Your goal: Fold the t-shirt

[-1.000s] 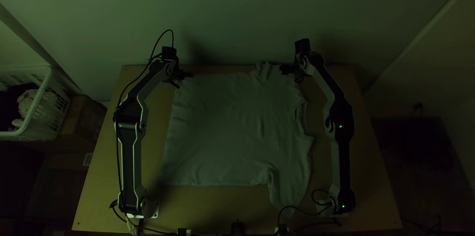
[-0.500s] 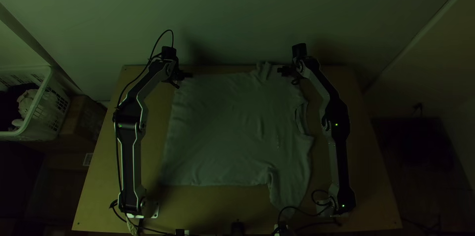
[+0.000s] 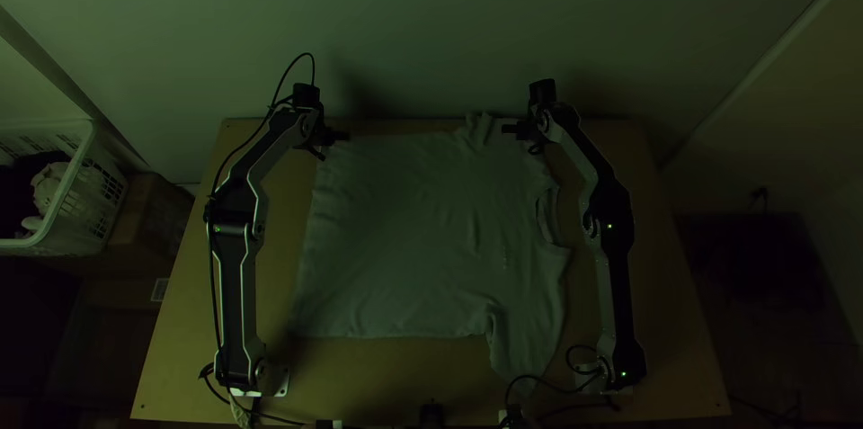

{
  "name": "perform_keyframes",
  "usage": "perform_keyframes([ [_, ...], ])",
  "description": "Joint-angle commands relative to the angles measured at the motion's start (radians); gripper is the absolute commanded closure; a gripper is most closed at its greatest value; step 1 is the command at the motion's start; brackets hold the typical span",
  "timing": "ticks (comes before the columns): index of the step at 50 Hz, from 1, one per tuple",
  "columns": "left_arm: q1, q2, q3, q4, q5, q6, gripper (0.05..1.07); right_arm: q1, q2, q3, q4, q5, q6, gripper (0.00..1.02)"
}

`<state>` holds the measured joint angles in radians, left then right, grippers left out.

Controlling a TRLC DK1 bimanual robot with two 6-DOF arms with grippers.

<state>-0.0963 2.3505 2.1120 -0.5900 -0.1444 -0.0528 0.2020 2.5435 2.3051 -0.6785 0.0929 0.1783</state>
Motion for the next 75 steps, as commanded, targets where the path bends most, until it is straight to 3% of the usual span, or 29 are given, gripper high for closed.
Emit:
perform_keyframes([
  [1, 0.009, -0.065, 0.003, -0.008, -0.014, -0.013, 1.05, -0.007, -0.020, 0.017, -0.012, -0.001, -0.002, 1.00],
  [23, 0.032, -0.054, 0.108, 0.012, -0.014, -0.016, 1.05, -0.033, -0.111, 0.019, 0.023, 0.001, -0.016, 1.00],
  [48, 0.046, -0.077, 0.069, -0.027, -0.012, -0.025, 1.05, -0.035, -0.149, -0.036, -0.046, 0.001, -0.039, 1.00],
  [75, 0.043, -0.272, -0.265, 0.119, 0.040, -0.013, 1.05, -0.019, -0.273, -0.185, -0.127, -0.001, -0.059, 1.00],
])
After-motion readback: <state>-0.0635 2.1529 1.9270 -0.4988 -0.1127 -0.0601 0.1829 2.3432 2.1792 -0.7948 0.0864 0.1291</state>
